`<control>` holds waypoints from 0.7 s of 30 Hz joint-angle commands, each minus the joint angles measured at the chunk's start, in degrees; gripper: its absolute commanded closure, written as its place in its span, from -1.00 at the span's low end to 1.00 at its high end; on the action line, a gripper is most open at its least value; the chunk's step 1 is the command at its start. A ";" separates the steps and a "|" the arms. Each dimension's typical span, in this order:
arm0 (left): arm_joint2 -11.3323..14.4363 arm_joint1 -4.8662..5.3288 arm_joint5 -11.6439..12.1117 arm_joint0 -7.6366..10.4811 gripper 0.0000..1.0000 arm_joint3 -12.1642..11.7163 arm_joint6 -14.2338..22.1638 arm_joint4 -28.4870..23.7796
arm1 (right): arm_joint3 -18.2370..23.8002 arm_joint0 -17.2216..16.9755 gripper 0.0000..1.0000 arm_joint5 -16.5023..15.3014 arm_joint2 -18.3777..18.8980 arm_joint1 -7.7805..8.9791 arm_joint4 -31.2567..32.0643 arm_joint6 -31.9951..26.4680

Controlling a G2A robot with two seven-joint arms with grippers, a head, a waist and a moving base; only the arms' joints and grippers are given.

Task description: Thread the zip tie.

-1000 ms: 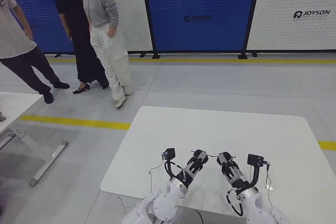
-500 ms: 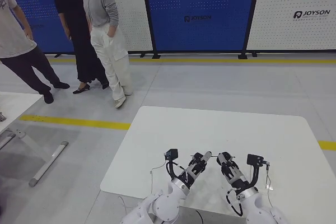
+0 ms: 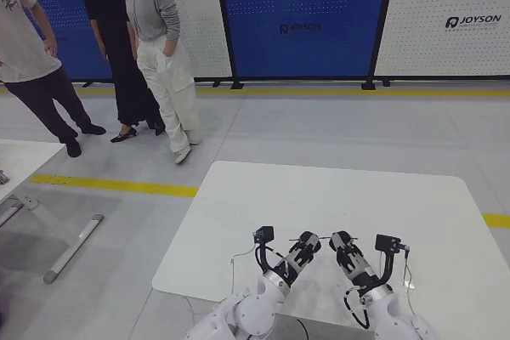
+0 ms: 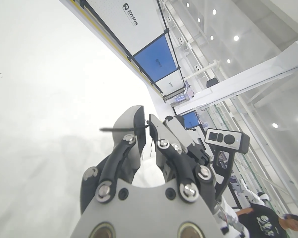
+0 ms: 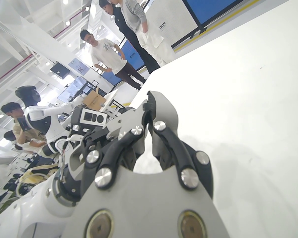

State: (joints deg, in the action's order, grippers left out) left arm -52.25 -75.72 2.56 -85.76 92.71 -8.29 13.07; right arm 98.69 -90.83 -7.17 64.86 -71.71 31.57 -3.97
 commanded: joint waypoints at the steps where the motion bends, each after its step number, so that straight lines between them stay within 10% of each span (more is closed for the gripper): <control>1: -0.07 -0.02 0.08 0.12 1.00 -0.10 0.27 -0.20 | -0.01 0.05 1.00 -0.14 -0.01 -0.02 0.02 -0.27; 21: -1.05 0.34 3.34 -1.93 1.00 1.48 -0.11 1.86 | 0.49 -0.22 1.00 -0.97 -0.06 -0.14 0.50 -1.80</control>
State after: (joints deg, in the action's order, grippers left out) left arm -53.24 -75.42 5.97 -87.66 94.16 -8.60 14.62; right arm 99.15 -91.03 -7.85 64.72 -71.84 32.55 -5.56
